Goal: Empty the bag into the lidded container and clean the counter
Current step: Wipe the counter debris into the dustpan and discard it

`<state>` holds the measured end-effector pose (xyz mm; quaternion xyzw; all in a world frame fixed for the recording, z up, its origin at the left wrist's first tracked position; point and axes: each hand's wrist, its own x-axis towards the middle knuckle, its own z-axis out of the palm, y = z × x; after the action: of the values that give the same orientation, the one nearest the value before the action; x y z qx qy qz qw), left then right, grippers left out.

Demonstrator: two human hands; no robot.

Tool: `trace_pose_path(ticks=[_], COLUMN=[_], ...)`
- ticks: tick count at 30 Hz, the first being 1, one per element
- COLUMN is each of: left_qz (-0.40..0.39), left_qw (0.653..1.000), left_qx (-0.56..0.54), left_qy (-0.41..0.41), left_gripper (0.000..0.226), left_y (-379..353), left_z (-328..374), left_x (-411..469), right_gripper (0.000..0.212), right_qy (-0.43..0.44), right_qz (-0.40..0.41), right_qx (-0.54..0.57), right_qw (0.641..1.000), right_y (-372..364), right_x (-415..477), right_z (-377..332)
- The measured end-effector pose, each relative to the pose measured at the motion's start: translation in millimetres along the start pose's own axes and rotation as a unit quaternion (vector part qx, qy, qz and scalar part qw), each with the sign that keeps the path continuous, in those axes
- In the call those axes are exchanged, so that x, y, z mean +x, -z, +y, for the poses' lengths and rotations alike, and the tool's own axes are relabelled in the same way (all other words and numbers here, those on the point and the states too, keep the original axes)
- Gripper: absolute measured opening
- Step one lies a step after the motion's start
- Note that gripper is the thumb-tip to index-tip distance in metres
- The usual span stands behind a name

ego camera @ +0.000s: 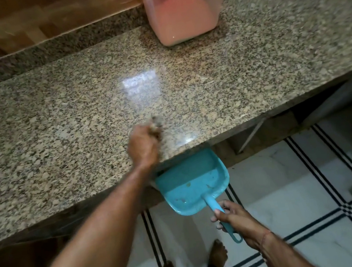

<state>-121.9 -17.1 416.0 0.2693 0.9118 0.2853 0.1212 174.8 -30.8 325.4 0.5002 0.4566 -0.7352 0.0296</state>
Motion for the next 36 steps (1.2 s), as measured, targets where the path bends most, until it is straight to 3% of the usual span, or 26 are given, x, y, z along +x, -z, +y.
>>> trace_pose_path(ticks=[5,8,10,13,15,17,20,23,26,29,31,33,34,36], left_qz=[0.087,0.1,0.083,-0.012,-0.071,-0.05,0.038,0.126,0.156,0.081,-0.01,-0.119,-0.155,-0.131], left_qw=[0.986,0.983,0.991,0.995,0.993,0.997,0.998,0.973,0.957,0.981,0.999,0.984,0.972,0.972], left_qx=[0.063,0.072,0.081,0.072,0.031,-0.004,0.035,0.051,0.028,0.003,-0.026,-0.013,0.005,-0.011], left_qy=[0.126,0.139,0.068,-0.066,-0.089,-0.063,0.041,0.187,0.242,0.177,0.035,-0.133,-0.178,-0.194], left_gripper=[0.028,0.027,0.033,0.032,0.03,0.03,0.032,0.039,0.034,0.027,0.026,0.024,0.03,0.03], left_y=[52.2,18.7,-13.0,-52.3,-56.6,-42.4,-0.2,46.7,60.2,35.8,8.2,-8.5,-11.8,-3.4], left_z=[-53.6,-34.9,0.3,48.4,60.2,47.0,-6.2,-59.1,-68.0,-17.2,18.6,44.3,50.3,54.6], left_x=[24.0,8.4,-5.8,-21.6,-15.9,8.4,65.4,122.0,147.9,118.0,87.9,68.1,68.1,87.8], right_gripper=[0.016,0.016,0.016,0.015,0.016,0.017,0.018,0.02,0.015,0.014,0.017,0.018,0.016,0.015], right_qy=[0.01,0.01,0.011,0.005,0.006,0.014,0.026,0.027,0.024,0.012,0.002,-0.006,-0.006,0.0], right_qz=[0.028,0.041,0.047,0.058,0.06,0.055,0.071,0.098,0.109,0.132,0.136,0.135,0.133,0.133], right_qx=[-0.012,-0.005,-0.005,0.001,0.005,0.005,0.002,0.013,0.024,0.04,0.047,0.038,0.034,0.036], right_qw=[0.999,0.999,0.999,0.998,0.998,0.998,0.997,0.995,0.993,0.99,0.99,0.99,0.991,0.99], right_y=[26.7,36.6,42.7,46.4,46.8,50.7,56.9,63.7,65.4,60.6,54.3,43.2,37.8,29.7], right_x=[-4.9,-4.5,-2.3,-0.3,1.7,6.0,12.3,18.5,20.3,27.8,33.7,38.3,40.3,44.1], right_z=[-2.9,-2.7,-1.7,-2.9,-8.5,-16.0,-21.4,-19.3,-21.8,-27.8,-34.1,-45.3,-50.6,-60.5])
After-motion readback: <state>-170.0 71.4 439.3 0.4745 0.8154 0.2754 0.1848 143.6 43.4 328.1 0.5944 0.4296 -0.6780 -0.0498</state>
